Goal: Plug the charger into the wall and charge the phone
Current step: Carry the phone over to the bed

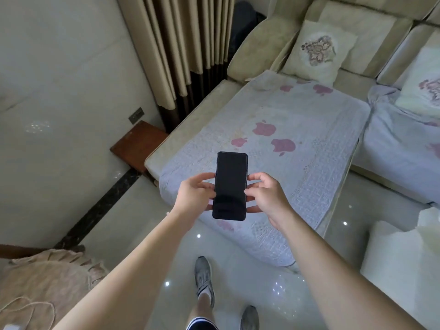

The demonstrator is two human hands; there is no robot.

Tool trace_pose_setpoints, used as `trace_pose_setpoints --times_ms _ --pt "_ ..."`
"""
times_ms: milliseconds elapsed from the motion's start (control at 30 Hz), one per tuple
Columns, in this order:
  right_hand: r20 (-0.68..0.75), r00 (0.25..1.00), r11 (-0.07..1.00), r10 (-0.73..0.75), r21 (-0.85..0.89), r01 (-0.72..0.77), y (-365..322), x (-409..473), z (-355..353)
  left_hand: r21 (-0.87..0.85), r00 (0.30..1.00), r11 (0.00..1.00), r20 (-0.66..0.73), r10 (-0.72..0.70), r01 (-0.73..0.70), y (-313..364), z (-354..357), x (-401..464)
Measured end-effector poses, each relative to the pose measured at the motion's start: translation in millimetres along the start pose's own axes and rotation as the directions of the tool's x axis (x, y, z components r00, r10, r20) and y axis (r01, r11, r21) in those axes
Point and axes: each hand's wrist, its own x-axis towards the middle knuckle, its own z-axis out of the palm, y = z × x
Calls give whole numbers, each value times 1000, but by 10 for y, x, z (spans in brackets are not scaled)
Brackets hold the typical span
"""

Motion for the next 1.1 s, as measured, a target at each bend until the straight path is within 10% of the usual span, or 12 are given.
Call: trace_pose_setpoints --times_ms 1100 --pt "-106 971 964 214 184 -193 1606 4414 -10 338 989 935 58 -139 112 -1153 738 4767"
